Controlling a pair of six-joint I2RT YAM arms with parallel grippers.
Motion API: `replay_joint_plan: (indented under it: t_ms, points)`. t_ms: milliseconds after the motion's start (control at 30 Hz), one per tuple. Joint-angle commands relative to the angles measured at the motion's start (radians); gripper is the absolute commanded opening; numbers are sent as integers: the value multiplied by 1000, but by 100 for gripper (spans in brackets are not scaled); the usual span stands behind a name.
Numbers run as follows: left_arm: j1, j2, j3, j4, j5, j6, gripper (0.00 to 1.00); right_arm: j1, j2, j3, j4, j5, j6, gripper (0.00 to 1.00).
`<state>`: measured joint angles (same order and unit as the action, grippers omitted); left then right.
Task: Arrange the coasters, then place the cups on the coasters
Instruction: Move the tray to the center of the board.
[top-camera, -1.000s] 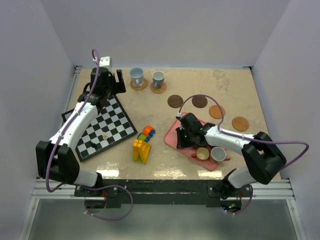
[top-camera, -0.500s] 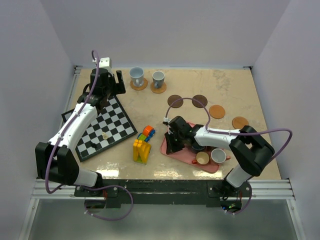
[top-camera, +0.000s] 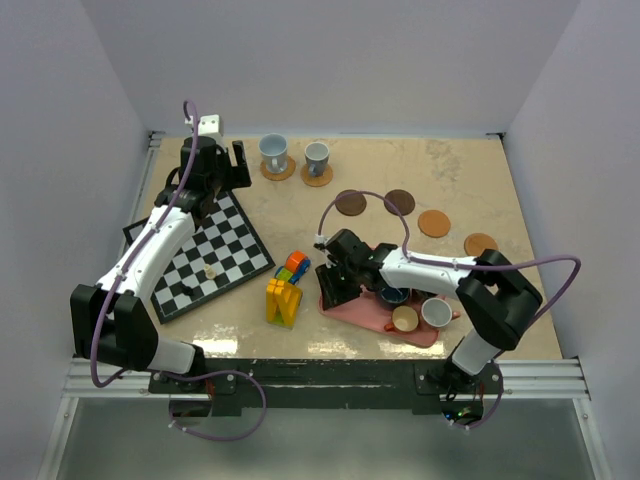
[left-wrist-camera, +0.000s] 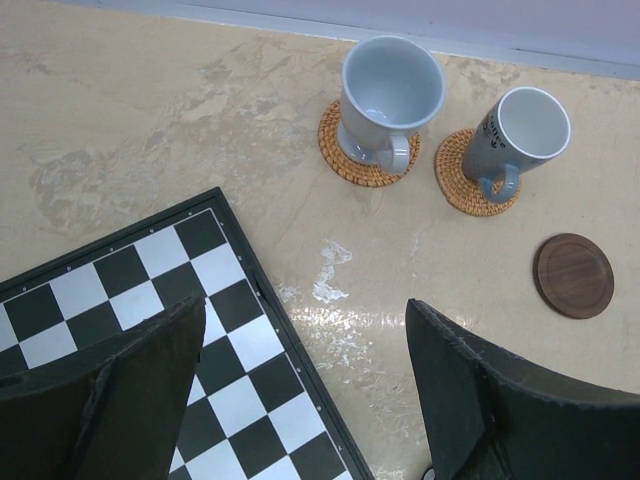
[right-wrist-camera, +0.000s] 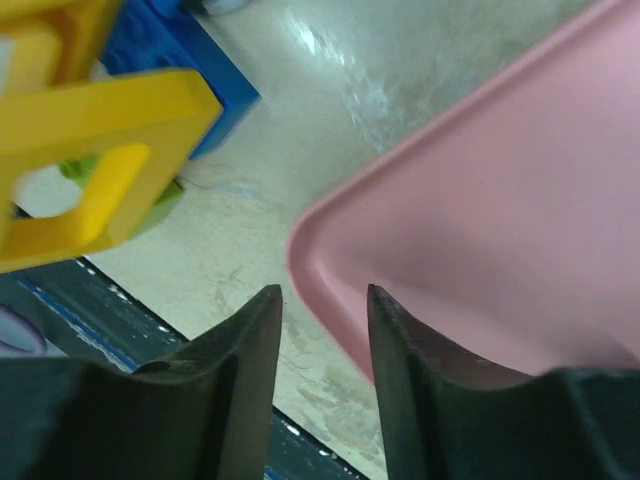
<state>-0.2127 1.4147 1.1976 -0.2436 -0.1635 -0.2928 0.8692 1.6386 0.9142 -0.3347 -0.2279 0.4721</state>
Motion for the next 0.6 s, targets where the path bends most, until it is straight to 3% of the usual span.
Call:
replay_joint_plan:
  t_ms: [0, 167, 367, 433, 567]
  points:
    - [-5, -23, 22, 30, -16, 23, 86, 5, -91, 159, -128, 100, -32, 51]
    - [-5, -13, 46, 27, -24, 34, 86, -28, -134, 288, -204, 188, -50, 71]
    - [-5, -5, 74, 29, -31, 47, 86, -293, -146, 394, -172, 208, -78, 71]
    - [-5, -3, 79, 29, -33, 50, 86, -370, -108, 434, -155, 245, -93, 67]
    - [-5, -14, 83, 29, -33, 55, 86, -492, 12, 518, -129, 295, -110, 42]
